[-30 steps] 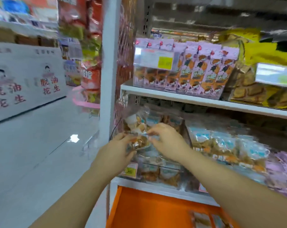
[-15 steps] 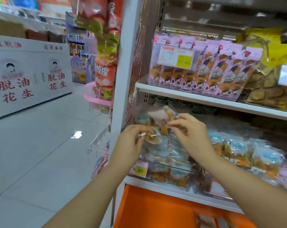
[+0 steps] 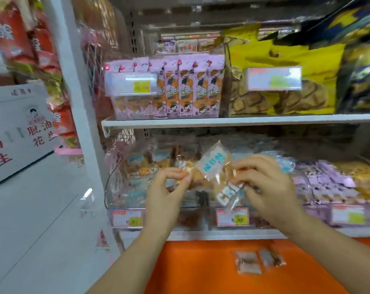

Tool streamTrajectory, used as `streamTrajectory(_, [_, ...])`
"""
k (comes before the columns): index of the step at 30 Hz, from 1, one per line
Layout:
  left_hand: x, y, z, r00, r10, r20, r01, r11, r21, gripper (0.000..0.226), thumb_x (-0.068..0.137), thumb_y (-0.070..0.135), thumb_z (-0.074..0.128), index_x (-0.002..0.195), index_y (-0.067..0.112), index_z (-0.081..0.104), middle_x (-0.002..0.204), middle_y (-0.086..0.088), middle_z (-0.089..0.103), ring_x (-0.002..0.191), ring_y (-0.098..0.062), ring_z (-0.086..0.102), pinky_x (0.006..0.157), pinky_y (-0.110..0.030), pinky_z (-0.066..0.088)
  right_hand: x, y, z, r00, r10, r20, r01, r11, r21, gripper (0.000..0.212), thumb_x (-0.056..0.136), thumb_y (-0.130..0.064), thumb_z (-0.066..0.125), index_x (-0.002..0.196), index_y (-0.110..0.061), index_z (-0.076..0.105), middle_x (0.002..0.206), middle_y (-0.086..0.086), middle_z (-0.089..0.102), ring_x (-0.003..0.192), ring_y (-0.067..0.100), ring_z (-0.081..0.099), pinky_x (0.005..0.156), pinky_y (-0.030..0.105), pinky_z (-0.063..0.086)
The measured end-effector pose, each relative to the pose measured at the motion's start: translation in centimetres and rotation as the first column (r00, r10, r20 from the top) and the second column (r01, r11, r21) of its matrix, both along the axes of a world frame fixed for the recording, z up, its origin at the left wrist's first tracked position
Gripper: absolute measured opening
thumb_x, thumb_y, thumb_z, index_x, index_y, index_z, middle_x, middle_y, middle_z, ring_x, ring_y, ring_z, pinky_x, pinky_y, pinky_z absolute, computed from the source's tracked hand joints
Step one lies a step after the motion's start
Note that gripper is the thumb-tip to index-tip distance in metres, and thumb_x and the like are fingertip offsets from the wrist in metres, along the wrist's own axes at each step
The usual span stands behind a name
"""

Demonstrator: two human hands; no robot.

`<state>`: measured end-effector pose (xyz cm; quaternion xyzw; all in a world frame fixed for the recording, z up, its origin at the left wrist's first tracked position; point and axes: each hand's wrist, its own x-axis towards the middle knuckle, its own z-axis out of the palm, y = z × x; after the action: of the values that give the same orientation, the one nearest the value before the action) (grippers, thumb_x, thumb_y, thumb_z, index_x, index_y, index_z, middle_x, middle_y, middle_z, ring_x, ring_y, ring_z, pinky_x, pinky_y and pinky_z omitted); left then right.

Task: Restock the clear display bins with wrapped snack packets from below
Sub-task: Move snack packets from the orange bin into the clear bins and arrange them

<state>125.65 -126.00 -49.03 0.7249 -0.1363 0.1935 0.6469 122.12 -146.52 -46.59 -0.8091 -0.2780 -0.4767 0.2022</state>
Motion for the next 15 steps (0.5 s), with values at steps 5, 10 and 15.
streamTrajectory(5, [0.4, -3.3, -0.1, 0.998, -0.032, -0.047, 0.039, 0.989, 0.142, 0.029, 0.085, 0.024, 0.069, 0.095, 0.047, 0.054, 0.122, 0.008, 0.054, 0.110, -0.015, 0.059, 0.092, -0.036, 0.051, -1.3, -6.6, -1.6, 0.988, -0.123, -0.093, 0.146, 0.943, 0.300, 0.021, 0.077, -0.005, 0.047, 0.073, -0.009, 0.068, 0.103, 0.001, 0.058, 0.094, 0.008, 0.052, 0.077, 0.010, 0.040])
streamTrajectory(10, [0.5, -6.2, 0.3, 0.998, -0.060, -0.031, 0.066, 0.967, 0.248, 0.041, 0.087, 0.019, 0.067, 0.105, 0.052, 0.050, 0.128, 0.014, 0.050, 0.108, -0.009, 0.057, 0.089, -0.027, 0.051, -2.2, -11.7, -3.7, 0.943, -0.260, -0.206, 0.327, 0.831, 0.450, 0.035, 0.080, 0.015, 0.060, 0.087, -0.019, 0.066, 0.099, 0.000, 0.057, 0.093, 0.000, 0.051, 0.082, 0.002, 0.040])
streamTrajectory(15, [1.1, -9.8, 0.5, 0.990, -0.131, -0.045, 0.138, 0.963, 0.230, 0.037, 0.088, 0.009, 0.064, 0.102, 0.041, 0.055, 0.106, 0.029, 0.055, 0.102, 0.000, 0.059, 0.083, -0.024, 0.051, -2.3, -14.5, -2.8, 0.932, -0.170, -0.320, 0.342, 0.704, 0.622, 0.032, 0.089, 0.007, 0.053, 0.097, -0.020, 0.068, 0.109, -0.004, 0.054, 0.081, -0.011, 0.054, 0.070, 0.003, 0.042])
